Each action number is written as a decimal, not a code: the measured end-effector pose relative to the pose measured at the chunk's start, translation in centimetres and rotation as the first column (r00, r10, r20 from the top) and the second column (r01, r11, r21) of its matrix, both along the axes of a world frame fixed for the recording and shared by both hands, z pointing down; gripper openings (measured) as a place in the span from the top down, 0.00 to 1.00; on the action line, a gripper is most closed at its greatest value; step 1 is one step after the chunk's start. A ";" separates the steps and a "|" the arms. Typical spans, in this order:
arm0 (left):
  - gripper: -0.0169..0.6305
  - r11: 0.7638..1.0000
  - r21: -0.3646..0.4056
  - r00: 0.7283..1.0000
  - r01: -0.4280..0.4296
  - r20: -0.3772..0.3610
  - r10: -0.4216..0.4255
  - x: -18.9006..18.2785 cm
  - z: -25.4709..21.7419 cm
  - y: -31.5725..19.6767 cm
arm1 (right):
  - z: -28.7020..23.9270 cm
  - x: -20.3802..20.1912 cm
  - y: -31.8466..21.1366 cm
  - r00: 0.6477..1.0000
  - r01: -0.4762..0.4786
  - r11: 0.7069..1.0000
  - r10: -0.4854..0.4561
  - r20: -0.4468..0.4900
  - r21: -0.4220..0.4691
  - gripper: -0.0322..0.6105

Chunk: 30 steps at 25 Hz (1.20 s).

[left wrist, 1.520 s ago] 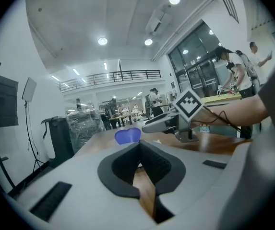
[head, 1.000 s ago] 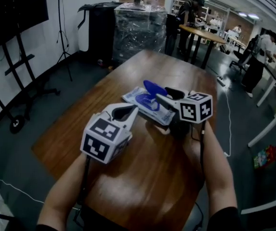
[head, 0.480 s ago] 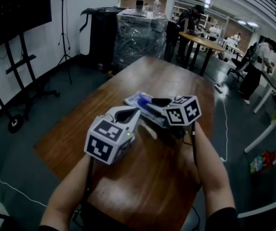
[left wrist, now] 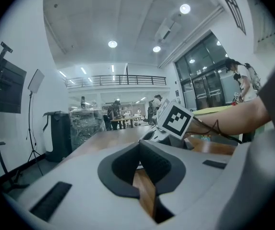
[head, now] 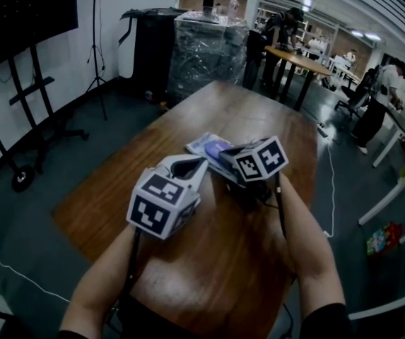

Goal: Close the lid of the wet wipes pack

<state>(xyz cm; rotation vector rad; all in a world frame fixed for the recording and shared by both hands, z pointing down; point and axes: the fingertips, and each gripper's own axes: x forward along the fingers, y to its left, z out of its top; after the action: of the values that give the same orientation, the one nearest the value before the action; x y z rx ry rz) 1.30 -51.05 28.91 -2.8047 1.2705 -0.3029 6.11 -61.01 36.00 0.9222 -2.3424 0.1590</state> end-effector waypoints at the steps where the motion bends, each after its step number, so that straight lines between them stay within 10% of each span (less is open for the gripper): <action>1: 0.96 1.000 0.000 1.000 0.001 0.000 -0.001 -0.1 0.1 -0.1 | 0.1 -0.1 0.0 1.000 0.001 1.000 -0.001 -0.009 0.001 0.92; 11: 0.96 1.000 -0.020 1.000 0.002 0.000 -0.002 0.4 0.8 -0.2 | 0.6 -0.3 -0.1 0.996 -0.012 0.998 0.018 -0.090 0.066 0.93; 21: 0.96 0.999 0.045 0.999 -0.013 -0.041 0.014 0.8 -2.0 2.4 | -7.1 1.3 5.8 0.993 -0.074 0.948 0.043 0.108 0.310 0.94; 30: 0.96 0.997 0.069 0.996 -0.023 -0.080 0.029 1.4 -3.4 7.7 | -12.0 2.9 16.5 0.921 -0.172 0.906 0.008 0.390 0.388 0.94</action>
<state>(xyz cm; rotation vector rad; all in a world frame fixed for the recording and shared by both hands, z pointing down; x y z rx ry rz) 2.66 -43.33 25.48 -2.7998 1.2331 -0.1431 9.05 -44.54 24.03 1.3073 -2.7567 -0.1482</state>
